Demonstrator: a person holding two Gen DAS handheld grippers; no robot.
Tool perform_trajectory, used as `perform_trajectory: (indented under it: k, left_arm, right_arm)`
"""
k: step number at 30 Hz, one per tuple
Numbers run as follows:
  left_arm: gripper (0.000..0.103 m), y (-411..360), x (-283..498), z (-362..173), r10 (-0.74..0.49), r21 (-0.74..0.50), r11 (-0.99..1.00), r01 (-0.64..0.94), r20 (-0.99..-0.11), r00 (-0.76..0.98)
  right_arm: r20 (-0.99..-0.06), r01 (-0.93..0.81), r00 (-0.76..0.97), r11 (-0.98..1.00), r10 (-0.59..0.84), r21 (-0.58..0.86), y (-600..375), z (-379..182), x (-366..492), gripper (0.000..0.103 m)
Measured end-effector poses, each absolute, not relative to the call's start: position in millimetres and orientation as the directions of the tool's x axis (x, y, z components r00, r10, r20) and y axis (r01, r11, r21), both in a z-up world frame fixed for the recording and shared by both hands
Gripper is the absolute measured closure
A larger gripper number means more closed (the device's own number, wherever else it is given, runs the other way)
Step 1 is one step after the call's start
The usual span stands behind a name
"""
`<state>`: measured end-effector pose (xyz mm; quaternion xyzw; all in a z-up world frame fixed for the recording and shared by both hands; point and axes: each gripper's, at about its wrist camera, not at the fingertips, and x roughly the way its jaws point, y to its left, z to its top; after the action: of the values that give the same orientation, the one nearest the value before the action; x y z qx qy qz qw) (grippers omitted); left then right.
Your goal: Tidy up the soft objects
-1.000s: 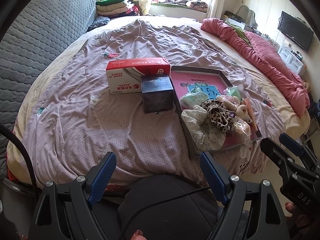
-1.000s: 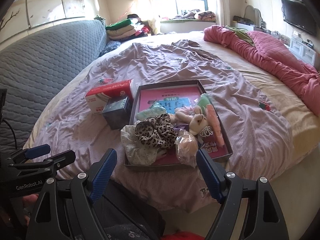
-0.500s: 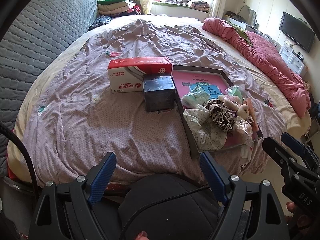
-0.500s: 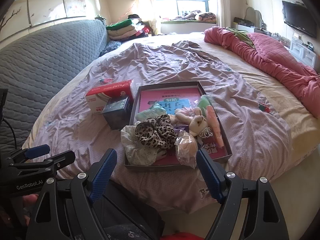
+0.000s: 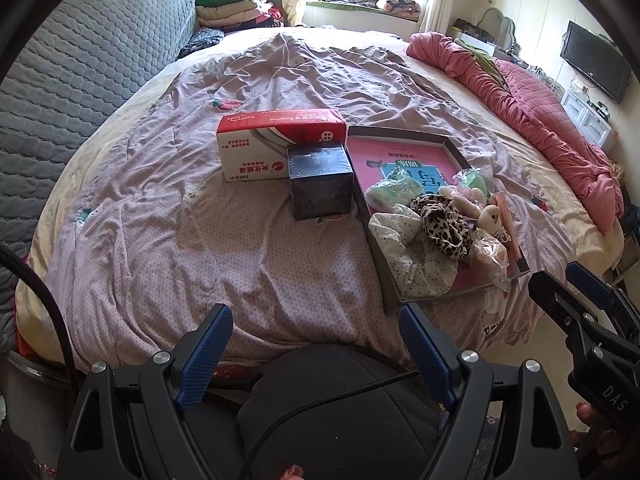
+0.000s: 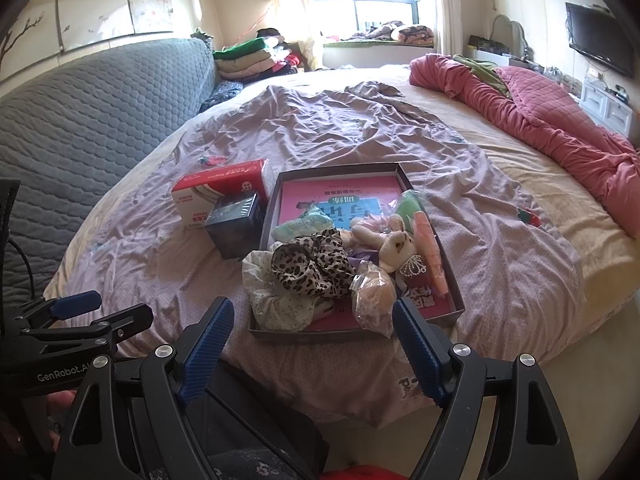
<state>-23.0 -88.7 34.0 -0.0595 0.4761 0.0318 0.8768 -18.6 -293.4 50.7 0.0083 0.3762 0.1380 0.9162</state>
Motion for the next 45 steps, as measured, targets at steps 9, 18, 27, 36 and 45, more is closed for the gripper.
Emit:
perform_trajectory:
  k: [9, 18, 27, 36, 45]
  left_arm:
    - [0.018, -88.9, -22.9, 32.4, 0.002, -0.07, 0.991, -0.113, -0.844, 0.537]
    - [0.018, -88.8, -22.3, 30.9, 0.005, -0.07, 0.99, -0.12, -0.847, 0.531]
    - [0.018, -88.0, -22.2, 29.6, 0.007, -0.067, 0.99, -0.122, -0.851, 0.526]
    - [0.018, -86.3, -23.1, 28.0, 0.013, -0.064, 0.99, -0.127, -0.852, 0.523]
    - [0.018, -85.8, -23.1, 27.9, 0.015, -0.062, 0.99, -0.13, -0.853, 0.522]
  right_arm:
    - [-0.685, -0.245, 0.684, 0.964, 0.25, 0.107, -294.8, 52.9, -18.9, 0.02]
    - [-0.686, -0.247, 0.684, 0.963, 0.25, 0.105, -294.5, 53.0, -18.9, 0.02]
    - [-0.685, -0.248, 0.684, 0.963, 0.251, 0.106, -294.2, 53.0, -19.3, 0.02]
    - [-0.687, -0.249, 0.682, 0.963, 0.251, 0.105, -294.5, 52.7, -19.0, 0.02]
    - [-0.688, -0.249, 0.681, 0.963, 0.251, 0.105, -294.4, 52.6, -18.9, 0.02]
